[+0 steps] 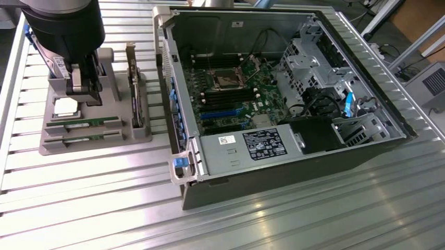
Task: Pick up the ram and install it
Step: 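Pick up the ram and move it above insertion slot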
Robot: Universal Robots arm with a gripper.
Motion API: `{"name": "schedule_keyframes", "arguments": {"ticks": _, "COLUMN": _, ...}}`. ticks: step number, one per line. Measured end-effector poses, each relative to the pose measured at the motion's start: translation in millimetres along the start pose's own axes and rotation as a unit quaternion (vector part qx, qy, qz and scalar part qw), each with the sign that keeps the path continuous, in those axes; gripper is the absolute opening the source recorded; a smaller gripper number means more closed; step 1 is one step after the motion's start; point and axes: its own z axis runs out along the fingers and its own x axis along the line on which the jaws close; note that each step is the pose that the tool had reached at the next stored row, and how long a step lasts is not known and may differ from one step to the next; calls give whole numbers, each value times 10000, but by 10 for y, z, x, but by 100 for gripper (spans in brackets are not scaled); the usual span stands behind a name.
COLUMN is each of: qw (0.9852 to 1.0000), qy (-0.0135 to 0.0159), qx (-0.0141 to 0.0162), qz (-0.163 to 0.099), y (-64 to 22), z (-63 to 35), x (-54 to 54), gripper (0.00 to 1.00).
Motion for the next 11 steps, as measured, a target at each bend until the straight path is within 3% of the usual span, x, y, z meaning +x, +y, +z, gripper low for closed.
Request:
{"name": "schedule_keyframes", "arguments": {"ticks": 4, "qw": 10000, "qy": 1, "qx": 0, "qz": 15, "y": 2, "z": 0, "x": 34, "gripper": 36}}
{"name": "schedule_keyframes", "arguments": {"ticks": 8, "qw": 10000, "qy": 0, "qx": 2, "qz": 16, "y": 103, "z": 4, "x": 52, "gripper": 36}}
{"name": "schedule_keyframes", "arguments": {"ticks": 11, "qw": 10000, "qy": 1, "qx": 2, "qz": 16, "y": 114, "z": 5, "x": 95, "gripper": 36}}
